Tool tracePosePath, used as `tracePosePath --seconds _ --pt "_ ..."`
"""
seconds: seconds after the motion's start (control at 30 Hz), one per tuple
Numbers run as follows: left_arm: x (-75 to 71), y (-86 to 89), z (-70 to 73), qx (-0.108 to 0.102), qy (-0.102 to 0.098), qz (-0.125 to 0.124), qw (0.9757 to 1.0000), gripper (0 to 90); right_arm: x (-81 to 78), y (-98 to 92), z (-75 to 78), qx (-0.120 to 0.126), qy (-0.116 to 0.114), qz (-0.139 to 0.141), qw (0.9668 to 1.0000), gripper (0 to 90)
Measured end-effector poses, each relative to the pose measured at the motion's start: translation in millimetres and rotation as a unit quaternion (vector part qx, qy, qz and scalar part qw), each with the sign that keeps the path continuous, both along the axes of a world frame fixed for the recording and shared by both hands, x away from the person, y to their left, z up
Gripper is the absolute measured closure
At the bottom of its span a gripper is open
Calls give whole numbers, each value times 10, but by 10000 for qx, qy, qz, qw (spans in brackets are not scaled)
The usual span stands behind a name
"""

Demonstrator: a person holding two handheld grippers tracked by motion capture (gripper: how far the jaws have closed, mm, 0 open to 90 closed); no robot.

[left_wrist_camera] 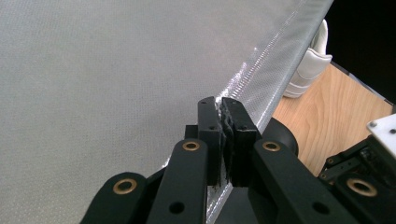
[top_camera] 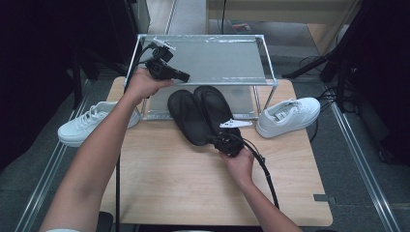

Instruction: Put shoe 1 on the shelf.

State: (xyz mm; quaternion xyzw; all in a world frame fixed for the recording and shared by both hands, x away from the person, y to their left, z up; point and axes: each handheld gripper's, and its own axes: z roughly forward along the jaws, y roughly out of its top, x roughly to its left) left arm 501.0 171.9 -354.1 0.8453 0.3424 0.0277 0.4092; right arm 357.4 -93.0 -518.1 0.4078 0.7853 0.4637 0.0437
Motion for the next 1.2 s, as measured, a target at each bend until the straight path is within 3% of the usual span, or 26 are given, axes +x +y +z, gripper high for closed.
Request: tracePosePath --seconds 0.37,0.93,1.2 --pt "-2 -1 1 -1 3 9 10000 873 -7 116 -52 -7 42 98 9999 900" --pt "-3 -3 3 15 4 14 10000 873 -172 -43 -24 -52 44 256 9996 900" --pt "-3 -4 3 14 2 16 10000 873 -135 -38 -87 -103 85 212 9997 900"
